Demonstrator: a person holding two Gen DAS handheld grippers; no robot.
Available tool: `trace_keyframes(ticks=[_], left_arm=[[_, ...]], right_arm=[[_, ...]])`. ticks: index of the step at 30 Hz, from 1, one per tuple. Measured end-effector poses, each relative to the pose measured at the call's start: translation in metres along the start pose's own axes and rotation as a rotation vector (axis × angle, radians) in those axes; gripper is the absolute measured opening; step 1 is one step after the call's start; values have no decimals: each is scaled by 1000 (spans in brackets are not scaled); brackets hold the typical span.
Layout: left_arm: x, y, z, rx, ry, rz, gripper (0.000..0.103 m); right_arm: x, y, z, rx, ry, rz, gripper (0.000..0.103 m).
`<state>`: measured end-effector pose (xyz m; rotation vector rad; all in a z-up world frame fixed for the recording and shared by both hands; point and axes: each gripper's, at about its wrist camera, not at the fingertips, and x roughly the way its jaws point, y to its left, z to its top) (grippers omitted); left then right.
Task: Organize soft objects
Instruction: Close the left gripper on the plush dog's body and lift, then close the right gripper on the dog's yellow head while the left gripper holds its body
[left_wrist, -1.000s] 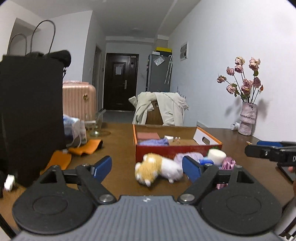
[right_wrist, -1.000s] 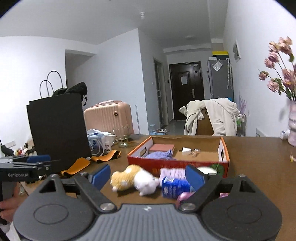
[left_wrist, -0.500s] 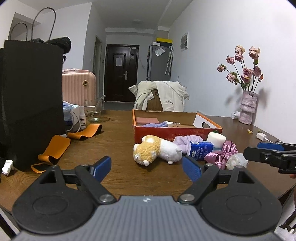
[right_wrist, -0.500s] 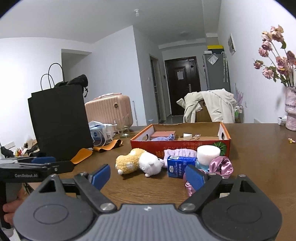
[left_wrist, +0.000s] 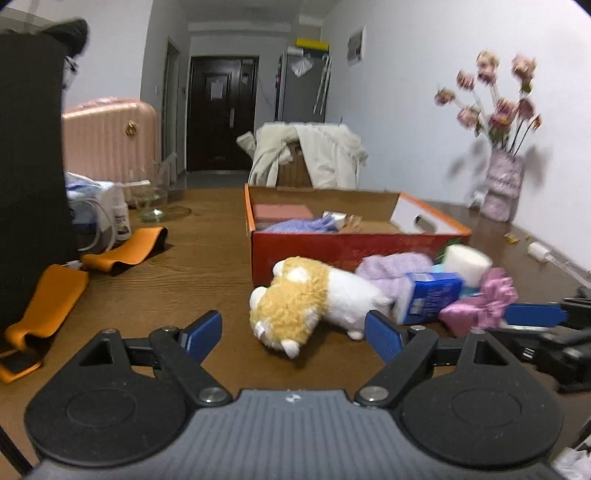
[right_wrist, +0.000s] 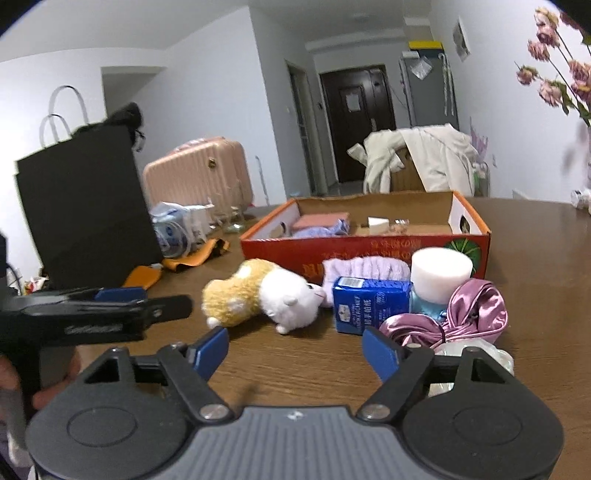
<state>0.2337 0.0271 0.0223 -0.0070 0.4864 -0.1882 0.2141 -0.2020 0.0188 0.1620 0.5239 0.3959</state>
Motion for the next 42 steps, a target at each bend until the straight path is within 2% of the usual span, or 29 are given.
trace_keyframes(ticks=[5,7,8,11,13,14,16,20,21,23,26,31,33,34,35,36,39,42], left_arm=[[55,1,4,43,31,22,86],[67,5,2,26,46,16,76],[71,6,1,17,63,0,52],[59,8,-4,-6,73,-34,49],[40,7,-11,-70,108,-77,49],[28,5,-16,-87,119,-125,49],[5,1,-26,-64,121,-185,49],[-22,-2,-43,8,112,-170,51],[-26,1,-45,12,106,-175,58],[-30,9,-44,-3,82,-148,71],[-26,23,-33,-52,61,-60,72],[-35,48,-13,-111,-8,105,72],[-40,55,-8,-144,-19,119,73],[-41,56,-7,-152,-21,121,73],[-42,55,-8,-154,-22,122,73],[-44,53,-10,-150,-23,121,73],[-46,47,-12,-129,-18,97,73],[-40,37,-13,-115,-3,52,75]], right_arm=[[22,-8,4,12,35,-18,79],[28,-11,4,16,45,-25,79],[30,-12,4,20,48,-28,79],[35,-16,4,29,55,-42,79],[37,-17,4,32,57,-44,79],[37,-17,4,33,55,-43,79],[36,-16,6,30,49,-26,79],[40,-11,9,26,55,56,79],[43,-8,9,25,62,77,79],[51,-5,7,31,83,97,79],[56,1,3,38,101,120,79],[75,20,-6,83,158,218,79],[86,34,-7,71,168,213,77],[92,41,-8,64,169,207,64],[95,46,-8,55,170,202,55],[97,50,-10,40,175,205,53],[87,57,-12,-6,184,234,51],[55,47,-19,-83,206,265,51]])
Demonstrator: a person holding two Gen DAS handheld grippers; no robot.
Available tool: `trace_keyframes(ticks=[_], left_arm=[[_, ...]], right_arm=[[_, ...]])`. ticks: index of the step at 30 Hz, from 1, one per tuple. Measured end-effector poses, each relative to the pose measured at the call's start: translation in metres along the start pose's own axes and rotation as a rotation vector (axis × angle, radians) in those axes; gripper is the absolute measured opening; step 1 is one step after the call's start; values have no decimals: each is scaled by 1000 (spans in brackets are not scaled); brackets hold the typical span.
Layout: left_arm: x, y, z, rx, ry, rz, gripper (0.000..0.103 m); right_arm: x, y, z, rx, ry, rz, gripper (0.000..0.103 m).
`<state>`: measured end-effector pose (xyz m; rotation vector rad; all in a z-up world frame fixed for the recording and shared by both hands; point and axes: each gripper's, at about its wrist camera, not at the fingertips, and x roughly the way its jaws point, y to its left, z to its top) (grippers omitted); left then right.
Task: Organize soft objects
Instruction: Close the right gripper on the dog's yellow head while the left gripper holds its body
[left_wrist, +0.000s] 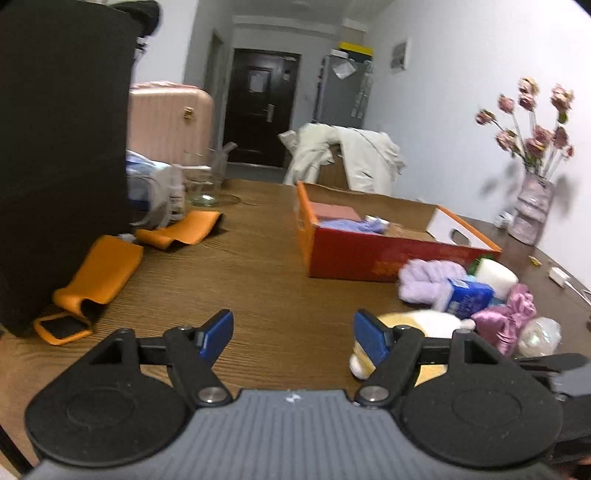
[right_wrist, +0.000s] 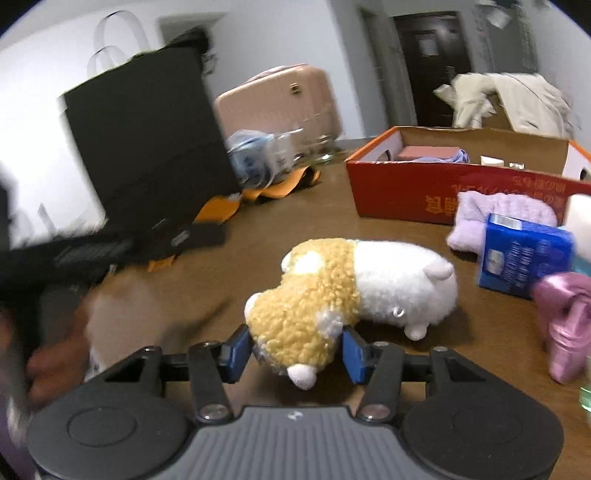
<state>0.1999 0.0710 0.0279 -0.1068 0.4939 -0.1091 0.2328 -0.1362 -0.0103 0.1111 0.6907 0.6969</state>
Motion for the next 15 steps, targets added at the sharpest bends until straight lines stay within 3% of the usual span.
trace_keyframes(ticks=[6,11,13,15], left_arm=[[21,-38,-4,43,51,-135,75],[26,-60,-4,68,61,-195,77],[21,-56,-3,69,42,-175,79],[13,-43,0,59,14,-113,79]], right_arm=[[-67,-46,-23,106,-44,-232,54],[-71,-52,-25,161,-125,-193,57],[-59,-51,-24,159,-119,-161,57],[-46,-36,-21,87,-81,-76,54]])
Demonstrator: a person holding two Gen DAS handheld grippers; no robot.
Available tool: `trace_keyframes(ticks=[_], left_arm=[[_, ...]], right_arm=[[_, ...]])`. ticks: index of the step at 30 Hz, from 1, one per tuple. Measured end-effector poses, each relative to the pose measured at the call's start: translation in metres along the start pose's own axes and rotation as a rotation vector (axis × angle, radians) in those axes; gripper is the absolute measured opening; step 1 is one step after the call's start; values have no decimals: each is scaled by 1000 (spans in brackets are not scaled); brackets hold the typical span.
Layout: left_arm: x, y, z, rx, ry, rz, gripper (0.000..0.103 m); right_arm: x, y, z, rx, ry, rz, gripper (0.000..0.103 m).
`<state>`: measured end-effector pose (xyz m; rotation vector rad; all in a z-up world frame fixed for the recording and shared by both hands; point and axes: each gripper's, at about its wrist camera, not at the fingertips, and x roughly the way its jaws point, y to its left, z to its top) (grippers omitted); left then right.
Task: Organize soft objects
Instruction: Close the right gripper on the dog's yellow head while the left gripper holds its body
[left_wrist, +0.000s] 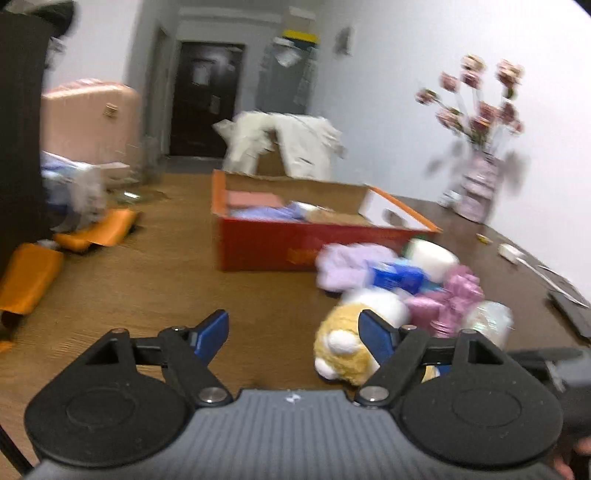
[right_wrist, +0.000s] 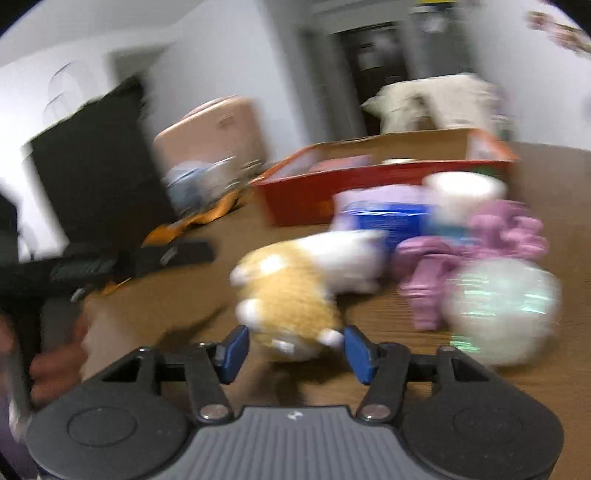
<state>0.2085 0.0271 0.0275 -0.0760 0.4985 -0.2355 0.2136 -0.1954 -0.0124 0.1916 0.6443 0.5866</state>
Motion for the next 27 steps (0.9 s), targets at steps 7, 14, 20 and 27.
trace_keyframes(ticks=[7,14,20,27], left_arm=[[-29,54,0,-156,-26,132,80],[-3,22,-23,-117,72,-23,75],[3,45,-21,-170,58,57,70],[-15,47,-12,-174,8,15,73]], right_arm=[[-9,16,10,-19,-131,209,51],[11,-17,24,70,-102,33,54],[18,14,1,30,1,177,50],[0,4,23,20,-123,102,57]])
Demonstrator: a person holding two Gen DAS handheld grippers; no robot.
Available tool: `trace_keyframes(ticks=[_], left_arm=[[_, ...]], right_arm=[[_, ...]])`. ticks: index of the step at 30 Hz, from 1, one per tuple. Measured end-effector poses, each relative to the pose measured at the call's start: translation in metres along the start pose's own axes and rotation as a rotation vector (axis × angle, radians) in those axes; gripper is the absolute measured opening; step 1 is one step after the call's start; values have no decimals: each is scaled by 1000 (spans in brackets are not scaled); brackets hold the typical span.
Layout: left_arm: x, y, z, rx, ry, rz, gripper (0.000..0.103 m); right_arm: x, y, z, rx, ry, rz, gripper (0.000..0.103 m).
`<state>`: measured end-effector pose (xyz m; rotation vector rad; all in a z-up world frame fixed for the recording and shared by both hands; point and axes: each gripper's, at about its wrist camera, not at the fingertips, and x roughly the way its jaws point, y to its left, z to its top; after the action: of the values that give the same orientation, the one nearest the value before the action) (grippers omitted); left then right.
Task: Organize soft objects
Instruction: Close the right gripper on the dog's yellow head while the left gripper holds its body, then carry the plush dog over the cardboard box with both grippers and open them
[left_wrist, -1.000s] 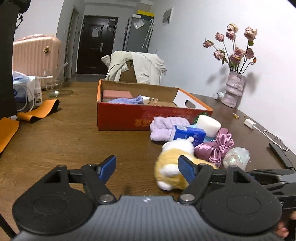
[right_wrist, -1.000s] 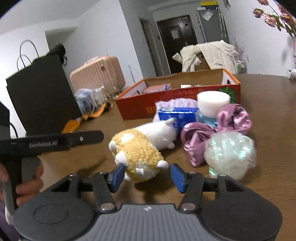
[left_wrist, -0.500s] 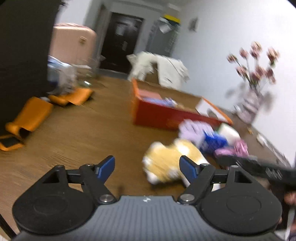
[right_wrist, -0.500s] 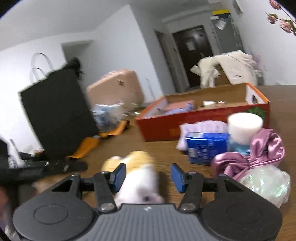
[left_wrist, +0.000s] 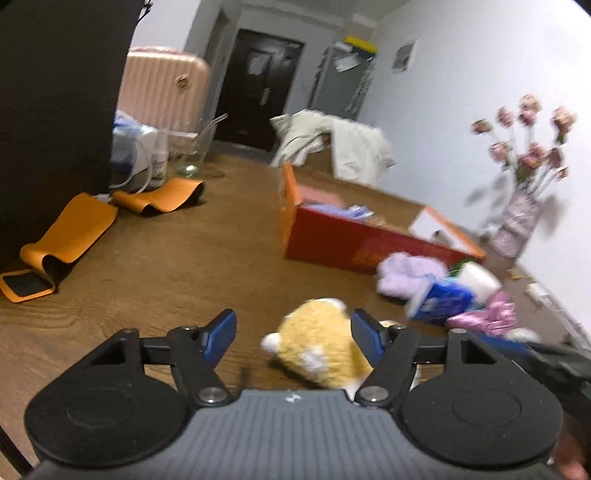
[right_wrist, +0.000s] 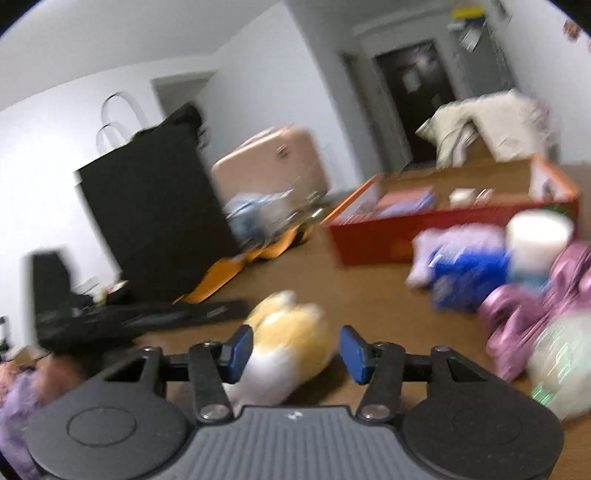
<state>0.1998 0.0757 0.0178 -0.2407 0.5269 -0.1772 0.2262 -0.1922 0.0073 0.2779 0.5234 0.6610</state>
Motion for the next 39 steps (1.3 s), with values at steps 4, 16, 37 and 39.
trace_keyframes(ticks=[4,16,37,39], left_arm=[[-13,-13,-13,82,43,-101,76],[4,-15,-41,23,141,-208,54],[27,-54,-40,-12,275,-363,49],[26,-55,-30,-27,242,-399,48]], right_arm=[[30,-8,18,-15,35,-2,64],[40,-1,7,38,142,-103,39],[10,-28,-13,159,80,-239,42],[1,-33,-7,189,41,-230,42]])
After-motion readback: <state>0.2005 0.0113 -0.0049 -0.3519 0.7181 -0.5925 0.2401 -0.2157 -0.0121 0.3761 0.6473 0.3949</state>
